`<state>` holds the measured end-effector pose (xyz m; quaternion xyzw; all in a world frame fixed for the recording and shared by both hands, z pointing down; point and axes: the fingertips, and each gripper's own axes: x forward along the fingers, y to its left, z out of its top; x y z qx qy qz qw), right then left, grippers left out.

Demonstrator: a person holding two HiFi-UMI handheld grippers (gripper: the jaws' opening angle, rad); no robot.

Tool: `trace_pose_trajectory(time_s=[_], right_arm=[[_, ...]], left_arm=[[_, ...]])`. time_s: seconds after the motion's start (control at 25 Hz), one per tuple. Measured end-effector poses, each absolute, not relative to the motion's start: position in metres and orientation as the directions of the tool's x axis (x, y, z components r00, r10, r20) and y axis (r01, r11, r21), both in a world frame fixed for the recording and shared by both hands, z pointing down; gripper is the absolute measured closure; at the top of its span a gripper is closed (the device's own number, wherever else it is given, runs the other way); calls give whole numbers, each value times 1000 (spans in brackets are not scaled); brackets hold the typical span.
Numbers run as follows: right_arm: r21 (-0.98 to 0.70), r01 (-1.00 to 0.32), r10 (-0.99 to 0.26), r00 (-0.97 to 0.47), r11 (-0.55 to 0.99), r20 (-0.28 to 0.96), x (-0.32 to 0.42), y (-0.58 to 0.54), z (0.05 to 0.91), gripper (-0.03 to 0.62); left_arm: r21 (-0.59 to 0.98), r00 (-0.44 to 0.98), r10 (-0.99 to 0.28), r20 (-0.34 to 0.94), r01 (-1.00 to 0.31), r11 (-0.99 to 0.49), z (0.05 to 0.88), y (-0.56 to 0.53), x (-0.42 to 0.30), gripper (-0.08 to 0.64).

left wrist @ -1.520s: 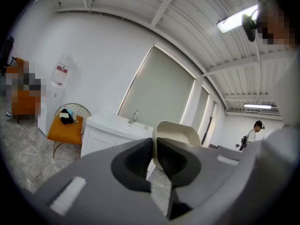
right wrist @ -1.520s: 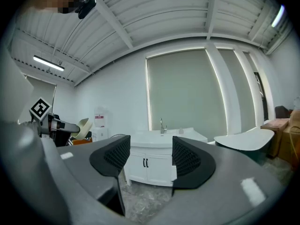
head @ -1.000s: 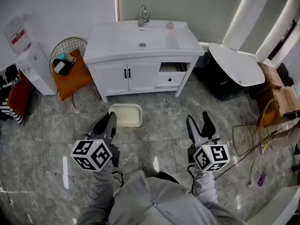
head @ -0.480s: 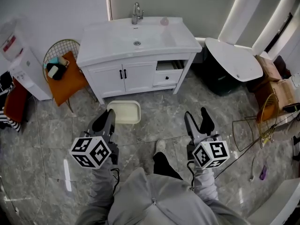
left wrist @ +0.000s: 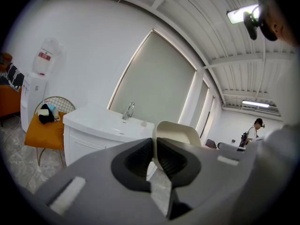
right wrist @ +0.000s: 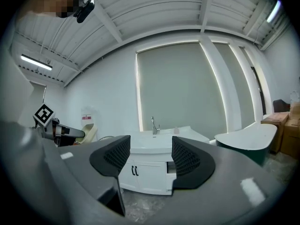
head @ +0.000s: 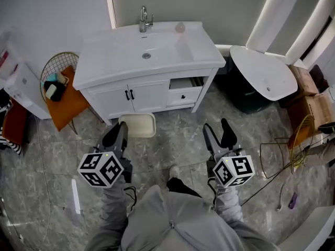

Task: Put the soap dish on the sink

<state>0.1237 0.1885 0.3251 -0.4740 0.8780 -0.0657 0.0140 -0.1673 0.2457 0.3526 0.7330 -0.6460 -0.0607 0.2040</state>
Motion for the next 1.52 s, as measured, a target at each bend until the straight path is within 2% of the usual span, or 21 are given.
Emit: trace_pose_trajectory(time_s=[0.64, 0.96, 1.52], right_arm=[[-125, -813, -815, -577, 569, 41, 145, 20, 323, 331], [-130, -845, -848, -528, 518, 54, 136, -54, 336, 331], [-103, -893, -892, -446, 438, 71, 78, -223, 329, 331]], left_arm=[[367, 152, -973, 177, -927, -78, 347, 69, -136, 476], [372, 204, -960, 193, -920, -120, 363, -21, -149, 476], [397, 308, -924, 226, -895, -202, 379, -220, -203, 476]])
